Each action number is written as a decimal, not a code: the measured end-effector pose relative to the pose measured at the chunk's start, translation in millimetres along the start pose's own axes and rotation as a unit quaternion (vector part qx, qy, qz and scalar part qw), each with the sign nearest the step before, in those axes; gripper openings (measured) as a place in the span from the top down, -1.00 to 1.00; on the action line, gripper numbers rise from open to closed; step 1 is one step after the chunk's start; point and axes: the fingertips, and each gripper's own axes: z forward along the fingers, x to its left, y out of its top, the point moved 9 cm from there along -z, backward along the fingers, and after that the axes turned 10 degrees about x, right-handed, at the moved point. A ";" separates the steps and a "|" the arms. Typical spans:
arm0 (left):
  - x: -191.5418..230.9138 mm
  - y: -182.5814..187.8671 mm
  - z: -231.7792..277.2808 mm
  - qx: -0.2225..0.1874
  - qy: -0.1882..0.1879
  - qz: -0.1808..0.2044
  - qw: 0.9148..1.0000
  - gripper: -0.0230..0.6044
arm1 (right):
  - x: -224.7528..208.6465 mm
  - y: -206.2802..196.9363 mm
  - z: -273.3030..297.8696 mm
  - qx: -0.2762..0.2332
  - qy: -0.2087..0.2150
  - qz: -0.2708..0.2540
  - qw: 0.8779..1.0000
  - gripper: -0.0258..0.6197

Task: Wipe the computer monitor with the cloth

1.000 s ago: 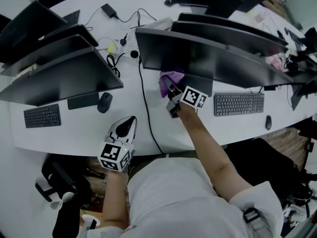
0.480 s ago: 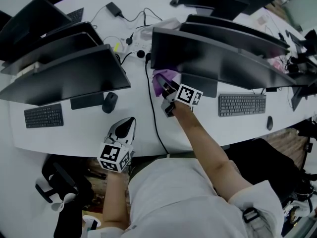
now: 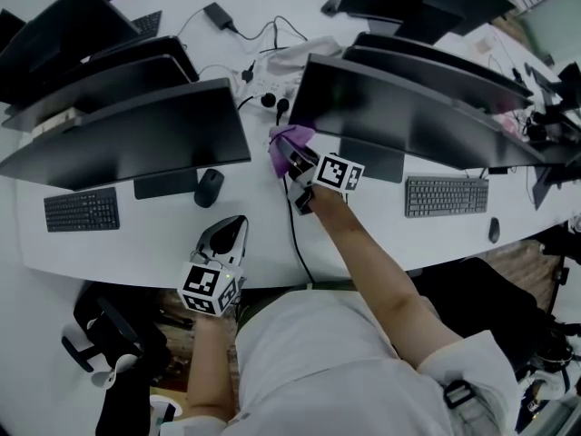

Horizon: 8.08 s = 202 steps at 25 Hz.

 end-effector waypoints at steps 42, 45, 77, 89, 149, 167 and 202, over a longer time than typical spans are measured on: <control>10.1 1.6 -7.5 -0.011 -0.008 0.004 1.000 0.92 | 46.2 22.6 8.0 -0.028 0.029 0.016 0.999 0.60; 7.7 2.4 -7.5 -0.014 -0.010 0.006 1.000 0.92 | 59.5 27.1 4.0 -0.040 0.044 0.013 0.998 0.60; -18.0 51.6 -3.4 -0.070 -0.037 0.046 0.996 0.92 | 239.8 101.3 -50.0 -0.134 0.170 -0.108 0.970 0.60; -23.9 58.8 -4.3 -0.072 -0.042 0.053 0.995 0.92 | 284.4 126.5 -74.6 -0.187 0.203 -0.080 0.958 0.60; -173.2 78.3 75.2 -0.033 -0.084 0.109 0.990 0.92 | 181.0 151.8 -266.8 -0.266 0.186 0.197 0.925 0.60; -227.3 83.6 107.3 -0.027 -0.106 0.128 0.986 0.92 | 151.5 166.5 -344.8 -0.304 0.182 0.202 0.913 0.60; -306.8 95.0 164.1 0.006 -0.197 0.187 0.962 0.92 | 88.1 167.3 -521.3 -0.459 0.125 0.173 0.863 0.60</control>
